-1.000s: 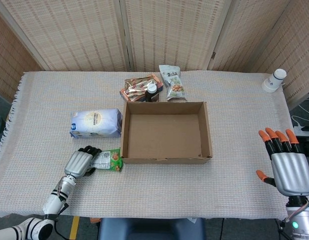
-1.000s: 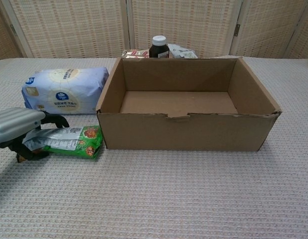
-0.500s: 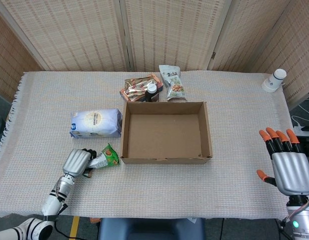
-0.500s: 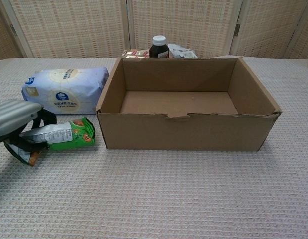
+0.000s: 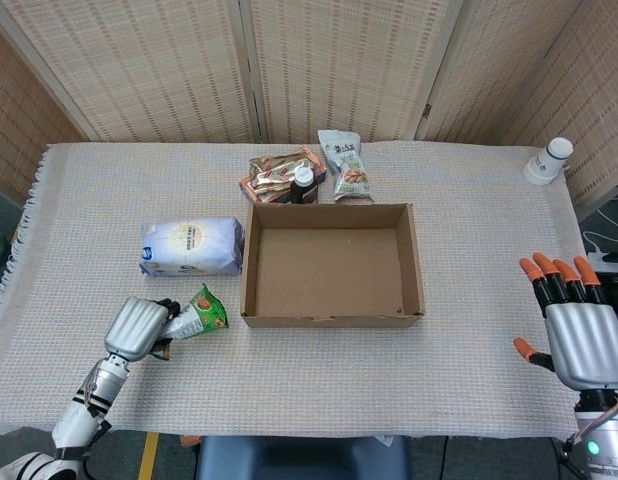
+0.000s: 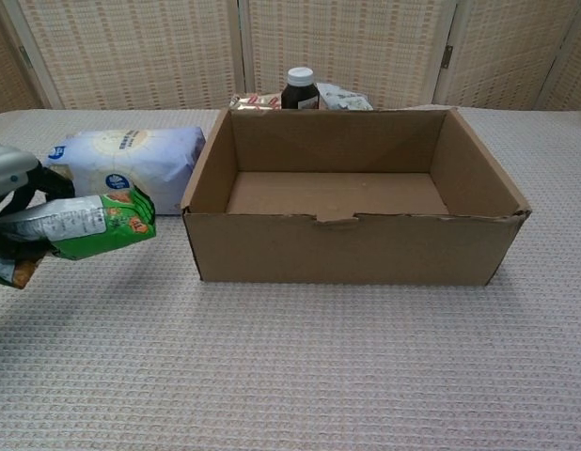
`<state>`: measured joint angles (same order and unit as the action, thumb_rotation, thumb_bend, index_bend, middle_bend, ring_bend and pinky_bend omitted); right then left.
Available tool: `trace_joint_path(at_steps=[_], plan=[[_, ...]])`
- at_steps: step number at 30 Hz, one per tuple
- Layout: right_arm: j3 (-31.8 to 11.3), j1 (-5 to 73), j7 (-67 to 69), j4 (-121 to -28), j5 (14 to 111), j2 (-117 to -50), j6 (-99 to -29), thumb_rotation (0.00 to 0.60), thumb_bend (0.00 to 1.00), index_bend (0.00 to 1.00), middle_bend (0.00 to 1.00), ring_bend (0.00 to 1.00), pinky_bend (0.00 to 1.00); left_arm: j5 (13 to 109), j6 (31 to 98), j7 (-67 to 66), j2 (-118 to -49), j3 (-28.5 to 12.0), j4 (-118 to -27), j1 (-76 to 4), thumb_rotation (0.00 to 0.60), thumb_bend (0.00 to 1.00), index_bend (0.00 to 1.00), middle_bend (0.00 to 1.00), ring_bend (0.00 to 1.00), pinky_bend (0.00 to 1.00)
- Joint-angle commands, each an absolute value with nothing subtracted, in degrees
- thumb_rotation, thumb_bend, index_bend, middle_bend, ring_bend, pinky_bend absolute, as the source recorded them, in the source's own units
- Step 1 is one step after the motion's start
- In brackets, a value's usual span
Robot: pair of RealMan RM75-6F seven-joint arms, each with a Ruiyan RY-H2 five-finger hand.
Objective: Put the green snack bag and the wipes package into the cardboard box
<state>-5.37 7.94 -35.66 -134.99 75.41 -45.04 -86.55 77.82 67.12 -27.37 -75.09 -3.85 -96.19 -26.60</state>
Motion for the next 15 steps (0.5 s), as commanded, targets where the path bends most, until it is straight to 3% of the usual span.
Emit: trace_joint_path(at_steps=[1, 4, 9, 15], plan=[[-5.27, 8.01, -35.46, -134.99, 75.73, -44.97, -86.32, 0.600, 0.11, 0.12, 0.08, 0.00, 0.02, 75.67, 68.16, -33.30, -69.47, -5.66, -103.35, -27.18, 0.600, 0.45, 0.77, 0.81, 0.70, 0.80], [-5.19, 8.02, -35.32, -134.99, 75.93, -44.94, -86.20, 0.600, 0.11, 0.12, 0.08, 0.00, 0.02, 74.74, 68.33, -34.31, -68.36, -6.50, -104.94, -27.51, 0.600, 0.45, 0.77, 0.82, 0.70, 0.80], [-4.97, 7.96, -34.87, -134.99, 76.43, -44.70, -85.96, 0.600, 0.11, 0.12, 0.08, 0.00, 0.02, 72.52, 69.16, -40.77, -65.92, -13.77, -108.82, -32.77, 0.600, 0.45, 0.77, 0.82, 0.71, 0.80], [-4.97, 7.61, -34.48, -134.99, 77.15, -44.38, -86.59, 0.600, 0.11, 0.12, 0.08, 0.00, 0.02, 66.62, 66.38, -48.58, -68.33, -18.07, -110.27, -39.74, 0.600, 0.45, 0.78, 0.82, 0.71, 0.81]])
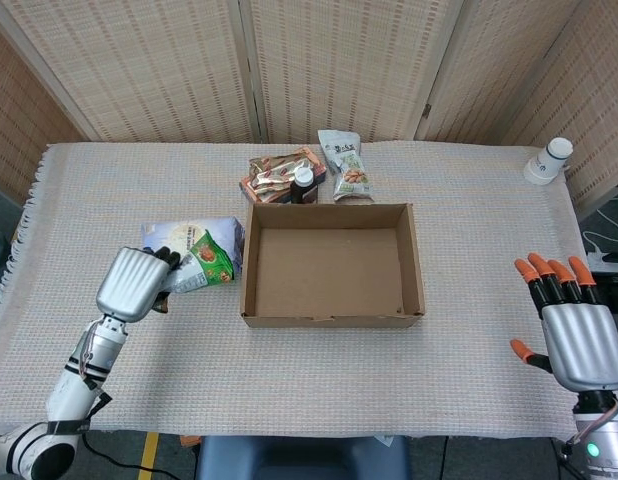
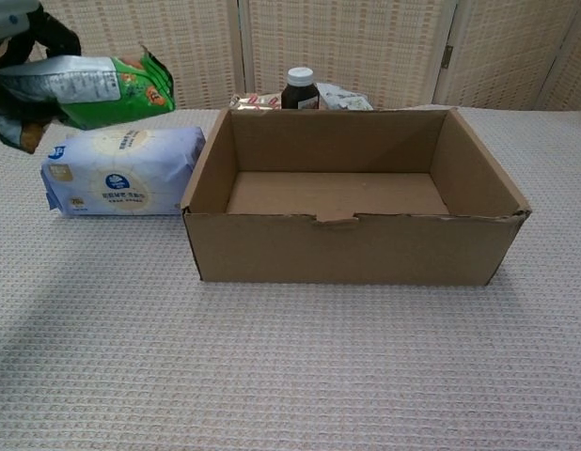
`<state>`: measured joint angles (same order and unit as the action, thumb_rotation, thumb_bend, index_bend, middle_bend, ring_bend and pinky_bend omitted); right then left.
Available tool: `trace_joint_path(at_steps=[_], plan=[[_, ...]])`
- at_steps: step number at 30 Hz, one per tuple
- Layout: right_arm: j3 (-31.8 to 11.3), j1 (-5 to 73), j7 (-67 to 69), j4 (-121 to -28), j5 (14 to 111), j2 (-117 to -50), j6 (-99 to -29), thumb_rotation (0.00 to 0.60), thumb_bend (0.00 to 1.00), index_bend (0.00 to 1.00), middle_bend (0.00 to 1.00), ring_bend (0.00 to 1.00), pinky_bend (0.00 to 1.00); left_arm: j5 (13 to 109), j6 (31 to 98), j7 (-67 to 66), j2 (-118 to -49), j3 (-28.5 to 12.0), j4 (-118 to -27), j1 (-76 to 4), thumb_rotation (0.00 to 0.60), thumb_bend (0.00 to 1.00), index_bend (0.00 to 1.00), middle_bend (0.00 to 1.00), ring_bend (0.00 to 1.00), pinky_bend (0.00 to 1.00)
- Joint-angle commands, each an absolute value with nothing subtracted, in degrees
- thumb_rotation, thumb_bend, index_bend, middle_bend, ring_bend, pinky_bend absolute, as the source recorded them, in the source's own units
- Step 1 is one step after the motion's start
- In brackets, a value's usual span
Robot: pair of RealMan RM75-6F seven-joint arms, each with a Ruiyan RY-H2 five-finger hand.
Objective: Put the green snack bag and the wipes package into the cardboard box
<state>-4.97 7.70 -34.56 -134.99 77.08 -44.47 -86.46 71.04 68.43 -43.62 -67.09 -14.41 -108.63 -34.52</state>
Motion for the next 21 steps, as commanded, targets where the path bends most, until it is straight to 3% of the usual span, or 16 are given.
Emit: trace_joint_path(at_steps=[1, 8, 15, 21], plan=[[-4.97, 7.58, -34.47, -134.99, 77.12, -44.36, -86.63, 0.600, 0.11, 0.12, 0.08, 0.00, 0.02, 66.08, 65.91, -49.71, -68.88, -18.29, -110.49, -40.81, 0.600, 0.45, 0.78, 0.82, 0.71, 0.81], [-5.24, 7.75, -34.71, -134.99, 75.74, -44.14, -86.52, 0.600, 0.11, 0.12, 0.08, 0.00, 0.02, 63.71, 63.86, -53.54, -77.49, -19.94, -109.92, -49.11, 0.600, 0.45, 0.78, 0.82, 0.71, 0.81], [-5.62, 7.97, -34.47, -134.99, 74.85, -43.93, -86.60, 0.600, 0.11, 0.12, 0.08, 0.00, 0.02, 58.51, 61.37, -54.13, -89.24, -22.64, -99.57, -58.73, 0.600, 0.45, 0.78, 0.83, 0.72, 0.81], [-5.94, 7.85, -33.63, -134.99, 74.35, -43.21, -87.01, 0.600, 0.11, 0.12, 0.08, 0.00, 0.02, 57.73, 61.22, -51.73, -96.66, -22.63, -89.55, -63.16, 0.600, 0.45, 0.78, 0.83, 0.72, 0.81]])
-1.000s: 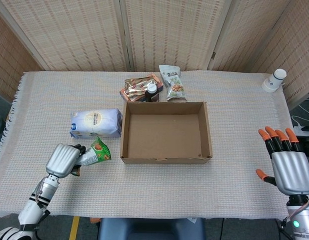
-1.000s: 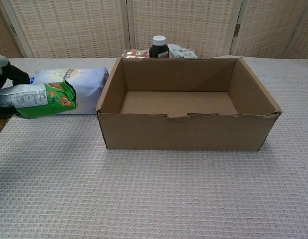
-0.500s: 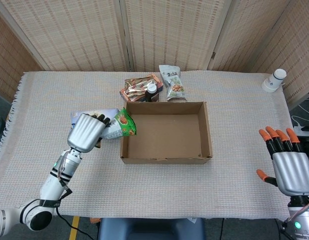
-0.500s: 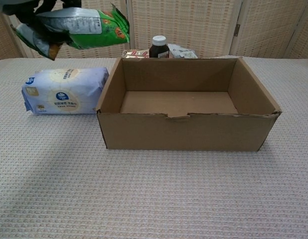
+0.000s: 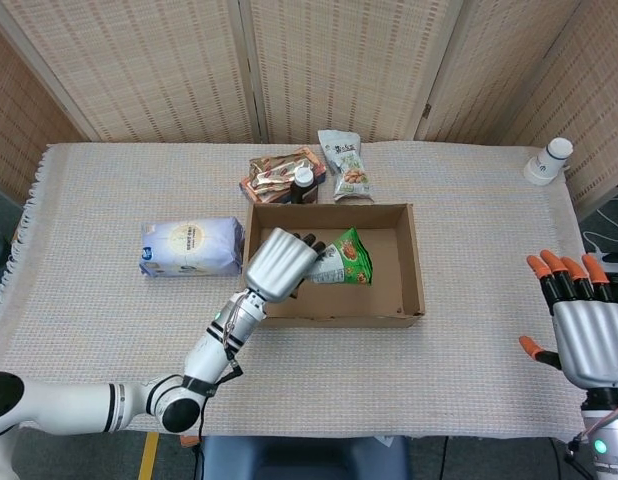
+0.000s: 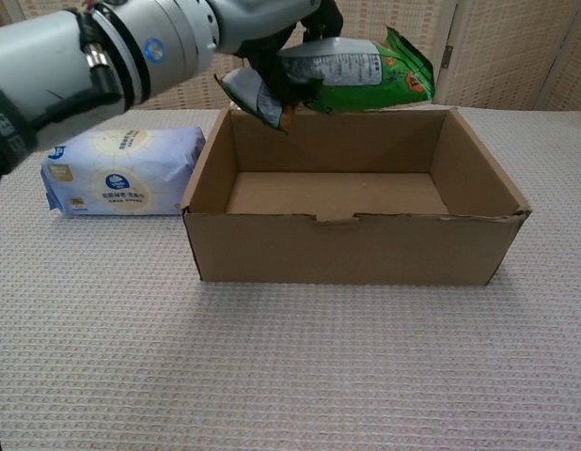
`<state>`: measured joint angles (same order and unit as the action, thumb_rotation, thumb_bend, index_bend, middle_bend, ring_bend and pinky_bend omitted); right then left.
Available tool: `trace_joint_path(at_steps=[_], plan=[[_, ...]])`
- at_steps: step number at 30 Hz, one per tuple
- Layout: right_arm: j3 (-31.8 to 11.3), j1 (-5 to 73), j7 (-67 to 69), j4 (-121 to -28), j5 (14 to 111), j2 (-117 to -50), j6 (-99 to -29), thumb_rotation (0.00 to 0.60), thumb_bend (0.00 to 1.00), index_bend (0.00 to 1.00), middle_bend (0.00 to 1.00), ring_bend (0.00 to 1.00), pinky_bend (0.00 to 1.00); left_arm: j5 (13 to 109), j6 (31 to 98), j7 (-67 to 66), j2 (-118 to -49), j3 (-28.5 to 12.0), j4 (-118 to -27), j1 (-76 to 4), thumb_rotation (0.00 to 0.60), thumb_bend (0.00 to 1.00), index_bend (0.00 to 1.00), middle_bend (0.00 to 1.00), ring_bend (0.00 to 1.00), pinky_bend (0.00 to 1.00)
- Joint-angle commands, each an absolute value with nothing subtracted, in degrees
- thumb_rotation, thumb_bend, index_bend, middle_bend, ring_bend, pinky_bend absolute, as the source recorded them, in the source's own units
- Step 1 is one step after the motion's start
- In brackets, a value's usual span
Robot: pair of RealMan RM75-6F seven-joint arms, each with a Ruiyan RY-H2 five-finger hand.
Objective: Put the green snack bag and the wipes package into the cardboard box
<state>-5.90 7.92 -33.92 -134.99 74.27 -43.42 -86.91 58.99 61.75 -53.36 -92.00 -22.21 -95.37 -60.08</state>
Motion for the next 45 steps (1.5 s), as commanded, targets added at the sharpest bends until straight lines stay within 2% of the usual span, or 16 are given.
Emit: trace_joint_path(at_steps=[1, 5, 7, 10, 11, 12, 15, 23, 33, 39, 45], plan=[[-5.92, 7.78, -33.45, -134.99, 74.49, -43.09, -87.08, 0.600, 0.11, 0.12, 0.08, 0.00, 0.02, 57.68, 61.22, -51.25, -97.55, -22.57, -88.00, -63.59, 0.600, 0.45, 0.78, 0.83, 0.72, 0.81], [-5.84, 7.57, -32.79, -134.99, 74.61, -42.60, -87.16, 0.600, 0.11, 0.12, 0.08, 0.00, 0.02, 59.85, 62.56, -47.24, -101.51, -22.44, -81.23, -64.85, 0.600, 0.47, 0.78, 0.82, 0.71, 0.80], [-5.85, 7.53, -32.50, -134.99, 74.53, -42.39, -87.16, 0.600, 0.11, 0.12, 0.08, 0.00, 0.02, 60.15, 61.77, -44.22, -102.63, -22.01, -79.14, -64.90, 0.600, 0.45, 0.70, 0.74, 0.64, 0.75], [-5.88, 7.50, -32.14, -134.99, 74.61, -42.15, -87.18, 0.600, 0.11, 0.12, 0.08, 0.00, 0.02, 58.64, 57.96, -43.36, -100.51, -20.79, -79.88, -64.85, 0.600, 0.27, 0.17, 0.26, 0.20, 0.33], [-5.87, 7.51, -32.23, -134.99, 74.46, -42.07, -87.12, 0.600, 0.11, 0.12, 0.08, 0.00, 0.02, 58.79, 58.17, -43.40, -99.97, -20.69, -80.00, -64.79, 0.600, 0.25, 0.07, 0.17, 0.12, 0.24], [-5.85, 7.55, -32.38, -134.99, 74.26, -42.01, -87.04, 0.600, 0.11, 0.12, 0.08, 0.00, 0.02, 59.13, 58.68, -43.56, -99.79, -20.59, -79.71, -64.77, 0.600, 0.23, 0.02, 0.10, 0.05, 0.18], [-5.78, 7.78, -32.73, -134.99, 73.43, -42.14, -86.56, 0.600, 0.14, 0.12, 0.08, 0.00, 0.02, 58.64, 59.85, -43.40, -99.33, -21.15, -79.38, -64.59, 0.600, 0.23, 0.00, 0.02, 0.00, 0.13], [-5.70, 7.98, -33.37, -134.99, 73.38, -42.83, -86.59, 0.600, 0.14, 0.12, 0.08, 0.00, 0.02, 59.93, 62.48, -43.69, -95.82, -20.96, -82.65, -63.57, 0.600, 0.23, 0.00, 0.01, 0.00, 0.13], [-5.51, 8.12, -33.91, -134.99, 73.42, -43.26, -86.52, 0.600, 0.14, 0.12, 0.08, 0.00, 0.02, 56.21, 64.38, -46.09, -80.44, -16.89, -94.74, -55.58, 0.600, 0.23, 0.00, 0.04, 0.01, 0.15], [-5.02, 8.47, -35.36, -134.99, 73.72, -44.43, -85.94, 0.600, 0.14, 0.12, 0.08, 0.00, 0.02, 51.93, 60.42, -40.64, -74.56, -14.62, -94.10, -51.86, 0.600, 0.20, 0.00, 0.00, 0.00, 0.12], [-5.03, 8.79, -36.61, -134.99, 72.69, -45.29, -85.90, 0.600, 0.14, 0.12, 0.08, 0.00, 0.02, 47.49, 55.28, -37.42, -73.79, -12.36, -89.17, -50.86, 0.600, 0.18, 0.00, 0.00, 0.00, 0.11]])
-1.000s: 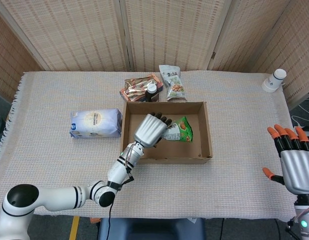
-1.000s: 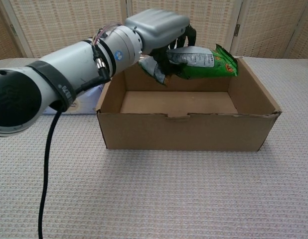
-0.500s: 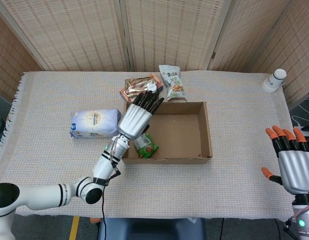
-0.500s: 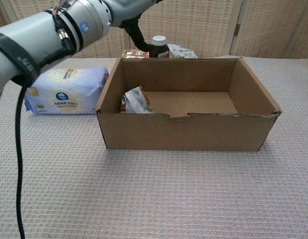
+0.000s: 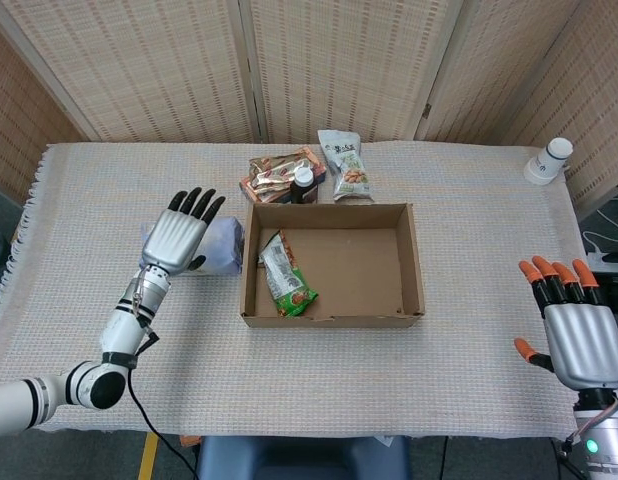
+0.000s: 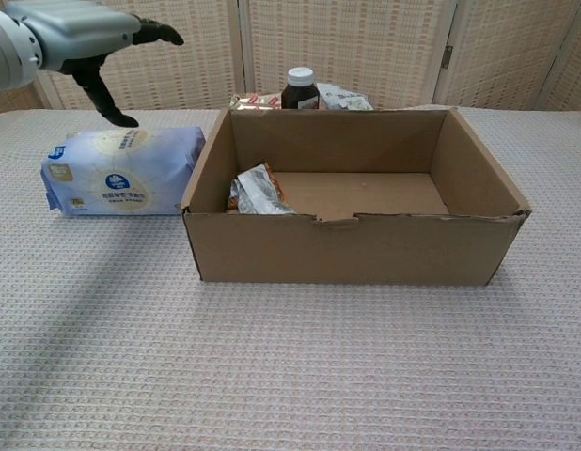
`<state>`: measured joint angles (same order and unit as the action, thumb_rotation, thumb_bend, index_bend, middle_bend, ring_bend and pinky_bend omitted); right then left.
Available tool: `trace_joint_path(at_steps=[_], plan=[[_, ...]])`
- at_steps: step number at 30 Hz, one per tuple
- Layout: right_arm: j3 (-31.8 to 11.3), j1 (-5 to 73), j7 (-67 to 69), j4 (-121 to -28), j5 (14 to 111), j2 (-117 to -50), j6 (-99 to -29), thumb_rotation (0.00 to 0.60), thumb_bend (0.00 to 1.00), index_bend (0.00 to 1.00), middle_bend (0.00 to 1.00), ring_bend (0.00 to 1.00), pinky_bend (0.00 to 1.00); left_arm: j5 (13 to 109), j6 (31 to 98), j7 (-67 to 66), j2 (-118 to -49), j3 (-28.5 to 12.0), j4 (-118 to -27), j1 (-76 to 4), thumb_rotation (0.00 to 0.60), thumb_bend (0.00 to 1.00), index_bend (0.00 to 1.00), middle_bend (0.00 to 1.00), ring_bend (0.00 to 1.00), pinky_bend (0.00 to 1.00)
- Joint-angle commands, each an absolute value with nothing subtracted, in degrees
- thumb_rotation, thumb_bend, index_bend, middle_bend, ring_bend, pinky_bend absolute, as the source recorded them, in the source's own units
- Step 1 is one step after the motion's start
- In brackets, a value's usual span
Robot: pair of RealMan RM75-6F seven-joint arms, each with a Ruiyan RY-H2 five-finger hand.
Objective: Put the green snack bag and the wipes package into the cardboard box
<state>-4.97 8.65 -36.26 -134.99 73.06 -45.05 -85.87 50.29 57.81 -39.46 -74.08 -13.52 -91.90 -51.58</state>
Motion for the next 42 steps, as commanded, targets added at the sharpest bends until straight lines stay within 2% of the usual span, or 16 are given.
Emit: trace_joint_path(at_steps=[1, 6, 18, 28, 32, 34, 36, 39, 42], plan=[[-5.07, 8.84, -36.78, -134.99, 72.55, -45.39, -85.95, 0.600, 0.14, 0.12, 0.08, 0.00, 0.02, 46.78, 54.71, -37.05, -74.08, -12.30, -88.36, -50.95, 0.600, 0.18, 0.00, 0.00, 0.00, 0.11], [-5.30, 9.02, -37.44, -134.99, 71.82, -45.71, -86.34, 0.600, 0.14, 0.12, 0.08, 0.00, 0.01, 45.41, 51.92, -36.61, -75.99, -11.23, -84.01, -52.03, 0.600, 0.18, 0.00, 0.00, 0.00, 0.11], [-5.65, 9.65, -37.74, -134.99, 70.22, -45.77, -86.26, 0.600, 0.14, 0.12, 0.08, 0.00, 0.02, 36.81, 47.52, -37.10, -78.30, -10.62, -80.69, -55.01, 0.600, 0.18, 0.00, 0.00, 0.00, 0.10], [-5.71, 9.69, -37.67, -134.99, 69.99, -45.62, -86.74, 0.600, 0.14, 0.12, 0.08, 0.00, 0.02, 32.36, 44.02, -37.47, -80.33, -7.89, -74.56, -56.33, 0.600, 0.18, 0.00, 0.00, 0.00, 0.10], [-5.70, 9.82, -37.49, -134.99, 70.02, -45.63, -86.63, 0.600, 0.14, 0.13, 0.08, 0.00, 0.02, 32.66, 44.43, -36.78, -80.98, -7.34, -73.43, -56.16, 0.600, 0.18, 0.00, 0.01, 0.00, 0.15], [-5.71, 9.82, -37.43, -134.99, 70.23, -45.68, -86.75, 0.600, 0.14, 0.13, 0.08, 0.00, 0.02, 33.25, 45.06, -36.60, -81.35, -7.06, -73.09, -56.04, 0.600, 0.20, 0.00, 0.07, 0.04, 0.22], [-5.68, 9.83, -37.42, -134.99, 70.27, -45.69, -86.79, 0.600, 0.14, 0.13, 0.08, 0.00, 0.02, 34.73, 46.68, -36.00, -82.21, -7.12, -72.48, -55.75, 0.600, 0.21, 0.02, 0.19, 0.16, 0.32], [-5.58, 9.86, -37.46, -134.99, 70.31, -45.73, -86.73, 0.600, 0.14, 0.13, 0.08, 0.00, 0.02, 37.27, 48.93, -34.72, -83.74, -7.29, -71.14, -55.08, 0.600, 0.24, 0.20, 0.41, 0.36, 0.53], [-5.50, 9.81, -37.37, -134.99, 70.71, -45.78, -86.82, 0.600, 0.14, 0.13, 0.08, 0.00, 0.02, 38.01, 48.66, -34.69, -84.30, -6.99, -70.47, -54.90, 0.600, 0.27, 0.31, 0.52, 0.46, 0.62]])
